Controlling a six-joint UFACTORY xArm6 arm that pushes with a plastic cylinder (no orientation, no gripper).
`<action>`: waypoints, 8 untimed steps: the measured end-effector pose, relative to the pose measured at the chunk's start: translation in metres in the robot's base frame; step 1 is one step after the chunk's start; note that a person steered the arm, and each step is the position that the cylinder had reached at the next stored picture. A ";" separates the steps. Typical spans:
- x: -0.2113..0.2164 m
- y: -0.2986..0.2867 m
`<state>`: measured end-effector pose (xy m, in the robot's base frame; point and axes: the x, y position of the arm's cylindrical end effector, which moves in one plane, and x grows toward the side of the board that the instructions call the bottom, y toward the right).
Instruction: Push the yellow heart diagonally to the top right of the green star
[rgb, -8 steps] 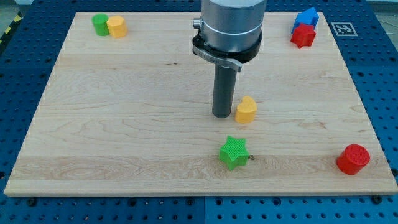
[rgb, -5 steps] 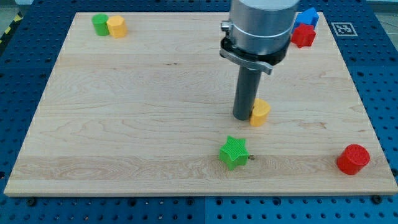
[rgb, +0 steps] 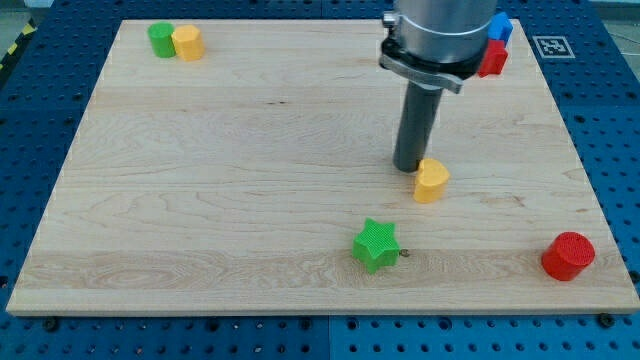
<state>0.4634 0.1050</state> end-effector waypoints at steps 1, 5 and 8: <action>0.017 0.018; 0.025 0.009; 0.026 0.032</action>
